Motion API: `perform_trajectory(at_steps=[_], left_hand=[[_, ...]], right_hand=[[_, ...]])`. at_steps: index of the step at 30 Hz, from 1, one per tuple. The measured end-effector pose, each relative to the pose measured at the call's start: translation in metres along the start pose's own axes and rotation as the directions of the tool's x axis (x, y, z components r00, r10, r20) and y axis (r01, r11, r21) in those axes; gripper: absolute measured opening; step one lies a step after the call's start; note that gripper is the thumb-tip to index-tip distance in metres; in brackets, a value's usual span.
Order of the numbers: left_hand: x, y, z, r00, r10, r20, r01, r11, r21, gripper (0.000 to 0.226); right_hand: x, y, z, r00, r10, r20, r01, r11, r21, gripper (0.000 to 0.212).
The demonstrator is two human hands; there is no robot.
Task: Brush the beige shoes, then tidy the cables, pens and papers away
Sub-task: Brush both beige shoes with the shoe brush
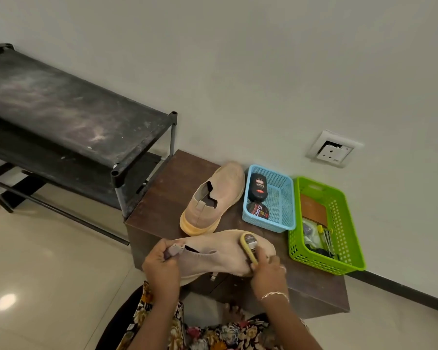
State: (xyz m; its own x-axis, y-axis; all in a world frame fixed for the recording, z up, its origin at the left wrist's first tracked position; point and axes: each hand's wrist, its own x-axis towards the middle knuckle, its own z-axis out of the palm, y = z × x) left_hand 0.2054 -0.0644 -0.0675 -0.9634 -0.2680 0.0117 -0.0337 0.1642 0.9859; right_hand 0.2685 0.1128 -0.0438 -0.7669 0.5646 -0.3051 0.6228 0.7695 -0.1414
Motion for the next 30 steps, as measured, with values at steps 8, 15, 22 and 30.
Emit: perform_trajectory(at_steps=[8,15,22,30], left_hand=[[-0.003,0.006,0.007,0.999,-0.045,-0.025,0.045,0.999,0.013,0.022],[-0.003,0.004,0.004,0.999,-0.046,0.022,0.046,0.999,0.001,0.021],[-0.008,0.004,0.011,0.996,-0.083,0.02,0.084,0.996,-0.038,0.034],[-0.007,0.004,0.007,0.995,-0.098,0.019,0.099,0.993,-0.059,0.039]], right_hand=[[-0.023,-0.022,0.019,0.984,0.098,-0.146,-0.044,0.942,0.332,0.054],[-0.021,-0.007,0.032,0.99,-0.096,-0.101,0.112,0.98,0.164,0.052],[0.009,0.011,0.007,0.971,0.169,-0.168,-0.138,0.973,0.183,0.052],[-0.021,-0.003,0.014,0.975,-0.22,-0.001,0.22,0.973,0.072,0.051]])
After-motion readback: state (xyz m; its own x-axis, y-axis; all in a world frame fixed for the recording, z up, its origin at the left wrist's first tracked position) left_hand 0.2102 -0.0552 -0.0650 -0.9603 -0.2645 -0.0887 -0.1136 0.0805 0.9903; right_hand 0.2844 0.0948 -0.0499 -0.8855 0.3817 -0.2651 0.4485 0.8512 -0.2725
